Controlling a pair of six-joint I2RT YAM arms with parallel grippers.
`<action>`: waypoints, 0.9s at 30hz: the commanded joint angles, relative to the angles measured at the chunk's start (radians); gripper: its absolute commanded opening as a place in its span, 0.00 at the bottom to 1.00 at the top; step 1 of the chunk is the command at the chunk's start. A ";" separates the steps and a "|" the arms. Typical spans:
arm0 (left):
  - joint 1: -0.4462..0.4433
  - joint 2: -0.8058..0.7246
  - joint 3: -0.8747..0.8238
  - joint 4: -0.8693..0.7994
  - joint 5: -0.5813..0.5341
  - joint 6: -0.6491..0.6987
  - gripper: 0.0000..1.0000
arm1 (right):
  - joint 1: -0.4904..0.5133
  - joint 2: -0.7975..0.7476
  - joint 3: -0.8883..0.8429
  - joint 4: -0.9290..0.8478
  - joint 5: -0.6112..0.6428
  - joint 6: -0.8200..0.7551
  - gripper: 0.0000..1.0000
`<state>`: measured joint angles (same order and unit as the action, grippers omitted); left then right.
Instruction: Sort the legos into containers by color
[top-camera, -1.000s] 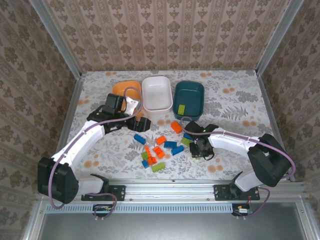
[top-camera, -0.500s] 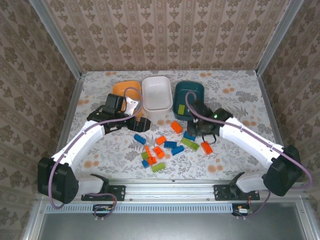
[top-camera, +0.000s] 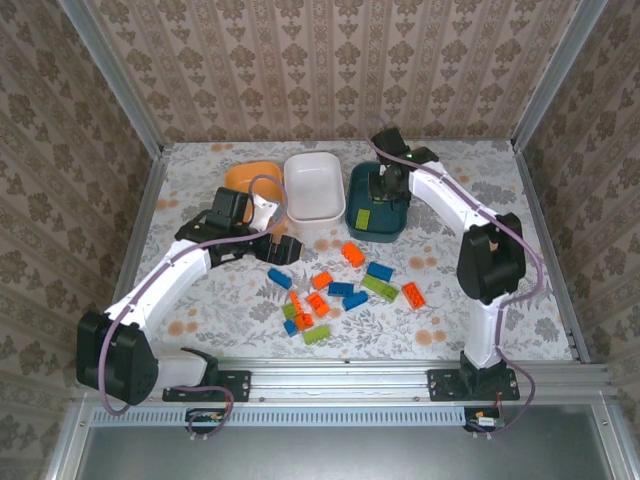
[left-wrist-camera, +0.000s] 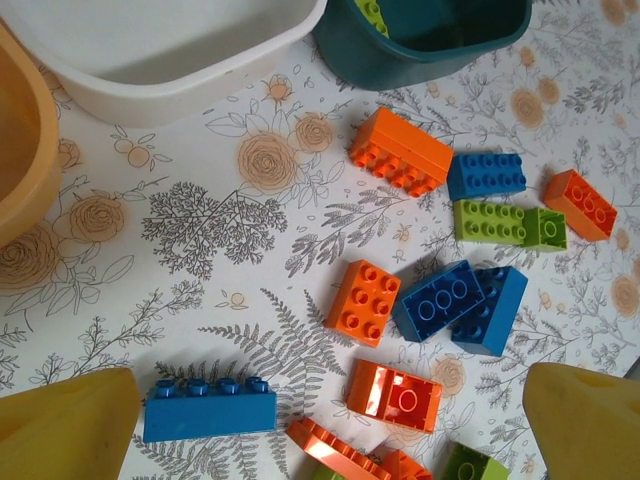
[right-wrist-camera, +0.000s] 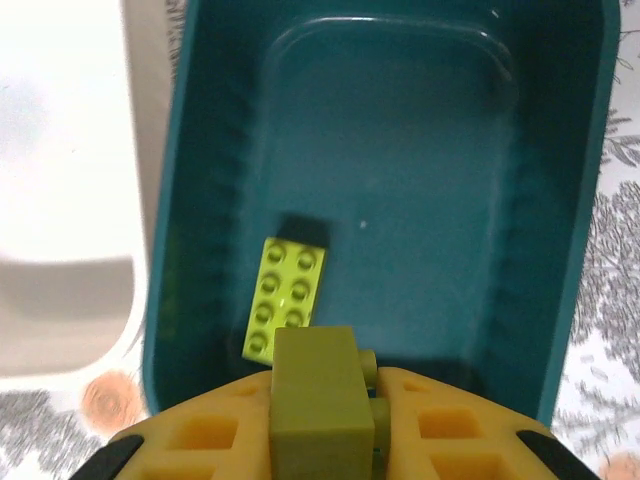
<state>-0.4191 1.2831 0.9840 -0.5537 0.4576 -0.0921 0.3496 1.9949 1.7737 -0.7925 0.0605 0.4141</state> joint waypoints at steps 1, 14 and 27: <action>0.002 0.021 0.017 -0.035 0.002 0.036 1.00 | -0.025 0.094 0.075 0.008 -0.026 -0.016 0.25; 0.004 0.028 0.018 -0.033 0.008 0.032 1.00 | -0.044 0.262 0.163 0.038 -0.069 0.022 0.36; 0.003 0.015 0.017 -0.034 0.006 0.033 1.00 | -0.035 -0.071 -0.013 0.050 -0.059 0.019 0.67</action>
<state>-0.4183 1.3033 0.9840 -0.5705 0.4564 -0.0845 0.3061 2.0853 1.8175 -0.7467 0.0105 0.4297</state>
